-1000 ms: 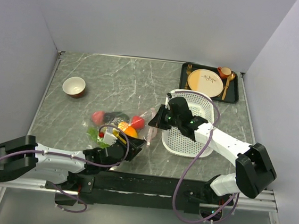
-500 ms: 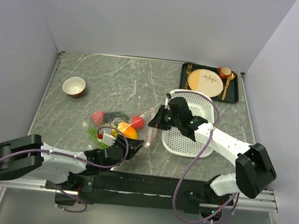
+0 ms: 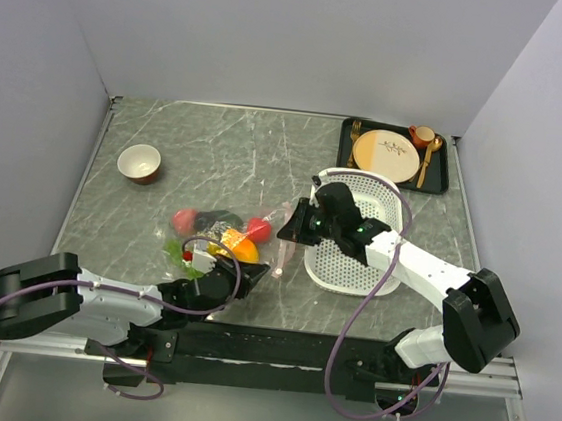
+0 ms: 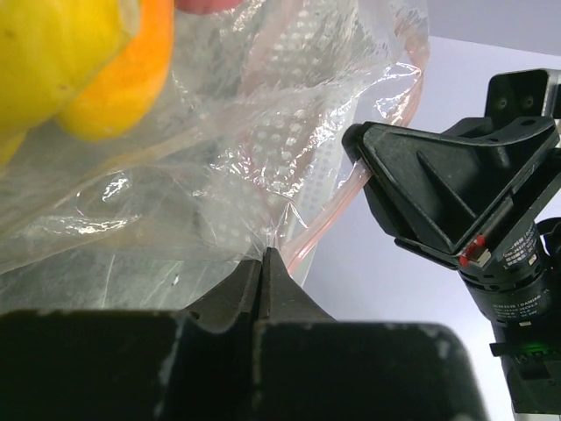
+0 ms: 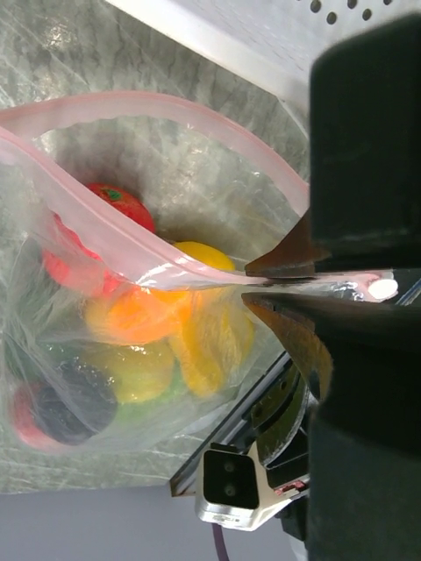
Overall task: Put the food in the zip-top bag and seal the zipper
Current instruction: Zip the zipper food storage bag at the center of the board.
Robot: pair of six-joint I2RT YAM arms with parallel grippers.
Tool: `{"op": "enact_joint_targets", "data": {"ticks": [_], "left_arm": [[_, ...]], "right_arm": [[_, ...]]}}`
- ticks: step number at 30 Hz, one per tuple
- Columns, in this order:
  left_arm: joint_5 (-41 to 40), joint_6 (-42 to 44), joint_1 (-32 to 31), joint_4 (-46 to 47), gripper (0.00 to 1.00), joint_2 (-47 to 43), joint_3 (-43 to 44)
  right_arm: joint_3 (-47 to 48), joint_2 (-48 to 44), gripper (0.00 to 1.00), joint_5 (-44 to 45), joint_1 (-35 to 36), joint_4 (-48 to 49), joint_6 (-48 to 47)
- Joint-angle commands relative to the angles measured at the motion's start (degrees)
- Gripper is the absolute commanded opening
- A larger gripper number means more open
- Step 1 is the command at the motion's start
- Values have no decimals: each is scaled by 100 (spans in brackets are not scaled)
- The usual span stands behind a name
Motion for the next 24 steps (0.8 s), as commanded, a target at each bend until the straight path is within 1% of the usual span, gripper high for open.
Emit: {"op": "enact_joint_targets", "data": {"ticks": [1,2,3,4,5,6,9,10,12,14,15,16,19,24], "left_arm": [[0,-29,22,317,1,-131,-98],[0,-29,13,317,1,-167,-150],[-9,-37,13,308,1,-254,-177],[-26,-38,22,299,1,-298,-212],[-44,-20,13,299,1,-334,-265],[-53,-3,22,282,1,-438,-282],[-132,68,22,106,1,-614,-274],[-141,77,22,45,1,-641,-265],[-167,138,22,53,1,-712,-265],[-167,138,22,70,1,-738,-291],[-167,130,22,88,1,-747,-309],[-167,129,22,114,1,-756,-326],[-185,121,22,79,1,-826,-379],[-246,121,13,-149,1,-975,-371]], "right_arm": [[67,-469,32,402,-29,-454,-63],[67,-610,40,604,-29,-570,-45],[50,-968,56,945,-38,-685,-10],[32,-1163,76,1097,-47,-860,16],[-11,-1348,80,1185,-56,-931,25],[-29,-1654,82,1212,-56,-1019,43],[-283,-2007,83,827,-56,-1082,297],[-389,-2052,81,521,-38,-1038,516],[-775,-2149,78,264,41,-906,728],[-1239,-2210,71,-96,120,-468,1079],[-1364,-2219,69,-176,164,-318,1185],[-1470,-2220,64,-237,260,-99,1351],[-1664,-2097,59,-264,427,165,1519],[-1586,-1860,57,-440,498,378,1564]]}}
